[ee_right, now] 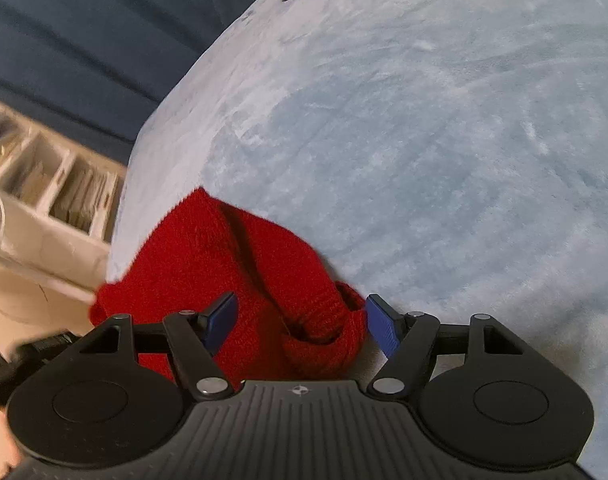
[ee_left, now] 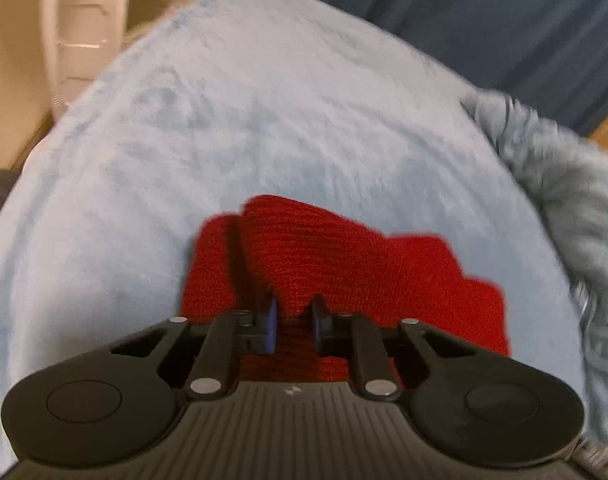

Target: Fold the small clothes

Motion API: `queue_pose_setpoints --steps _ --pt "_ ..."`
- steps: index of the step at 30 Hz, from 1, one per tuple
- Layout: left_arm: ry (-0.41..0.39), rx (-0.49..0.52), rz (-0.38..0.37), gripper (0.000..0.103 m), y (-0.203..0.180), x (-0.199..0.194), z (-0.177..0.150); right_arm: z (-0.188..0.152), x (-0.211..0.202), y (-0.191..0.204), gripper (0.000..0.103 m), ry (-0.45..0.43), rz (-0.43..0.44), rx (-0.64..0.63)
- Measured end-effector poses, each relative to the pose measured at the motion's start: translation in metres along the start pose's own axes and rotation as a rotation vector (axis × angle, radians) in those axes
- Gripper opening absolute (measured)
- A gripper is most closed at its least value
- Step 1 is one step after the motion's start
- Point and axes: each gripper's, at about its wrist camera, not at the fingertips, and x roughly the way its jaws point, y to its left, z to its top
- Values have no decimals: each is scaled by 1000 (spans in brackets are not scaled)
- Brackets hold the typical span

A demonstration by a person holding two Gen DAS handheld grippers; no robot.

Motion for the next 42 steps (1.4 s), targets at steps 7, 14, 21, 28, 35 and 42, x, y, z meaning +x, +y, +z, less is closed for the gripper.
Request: queue_pose_setpoints --steps 7,14,21,28,35,42 --pt "40 -42 43 45 19 8 -2 0 9 -1 78 53 -11 2" --pt "-52 -111 24 89 33 -60 -56 6 10 -14 82 91 1 78" --pt "103 -76 30 89 39 -91 -158 4 17 -13 88 110 -18 134" --pt "183 -2 96 91 16 -45 -166 2 29 -7 90 128 -79 125" --pt "191 64 182 91 20 -22 -131 -4 29 3 53 147 -33 58" --pt "202 48 211 92 40 -27 -119 -27 19 5 63 111 -44 81"
